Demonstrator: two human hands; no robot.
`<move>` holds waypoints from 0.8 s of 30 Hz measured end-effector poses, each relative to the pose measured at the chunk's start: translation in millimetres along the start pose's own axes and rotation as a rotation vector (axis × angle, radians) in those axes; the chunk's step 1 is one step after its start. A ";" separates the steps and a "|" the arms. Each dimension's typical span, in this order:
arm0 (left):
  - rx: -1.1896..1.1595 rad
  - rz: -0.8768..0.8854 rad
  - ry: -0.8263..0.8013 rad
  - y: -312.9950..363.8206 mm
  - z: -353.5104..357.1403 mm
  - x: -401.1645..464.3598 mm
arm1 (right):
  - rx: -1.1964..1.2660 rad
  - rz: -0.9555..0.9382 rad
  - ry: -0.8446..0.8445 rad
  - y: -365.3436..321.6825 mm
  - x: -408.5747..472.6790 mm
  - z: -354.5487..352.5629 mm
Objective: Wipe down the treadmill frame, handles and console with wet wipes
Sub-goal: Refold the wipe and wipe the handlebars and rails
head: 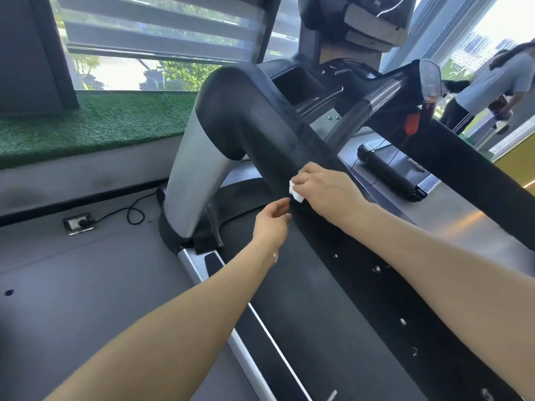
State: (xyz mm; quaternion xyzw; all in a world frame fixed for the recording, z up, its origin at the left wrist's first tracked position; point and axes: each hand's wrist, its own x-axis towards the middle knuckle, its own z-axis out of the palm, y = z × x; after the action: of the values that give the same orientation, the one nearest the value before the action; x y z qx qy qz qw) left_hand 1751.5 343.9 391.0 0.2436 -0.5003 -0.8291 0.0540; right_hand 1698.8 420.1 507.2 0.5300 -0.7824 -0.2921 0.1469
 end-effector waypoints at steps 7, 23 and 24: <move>-0.017 0.032 0.013 -5.3 3.1 -0.3 | 0.063 0.053 0.126 -6.3 -49.1 8.3; 0.029 0.032 -0.039 -7.2 6.9 -10.5 | 0.281 0.164 0.195 -7.5 -70.1 3.5; 0.032 0.038 -0.035 -7.0 7.6 -10.9 | 0.241 0.182 0.184 -8.0 -61.9 3.0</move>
State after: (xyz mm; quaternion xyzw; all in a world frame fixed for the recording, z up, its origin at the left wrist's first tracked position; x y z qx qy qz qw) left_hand 1758.6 357.2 391.7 0.2206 -0.5188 -0.8240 0.0569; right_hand 1727.6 475.5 504.9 0.4952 -0.8398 -0.1320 0.1791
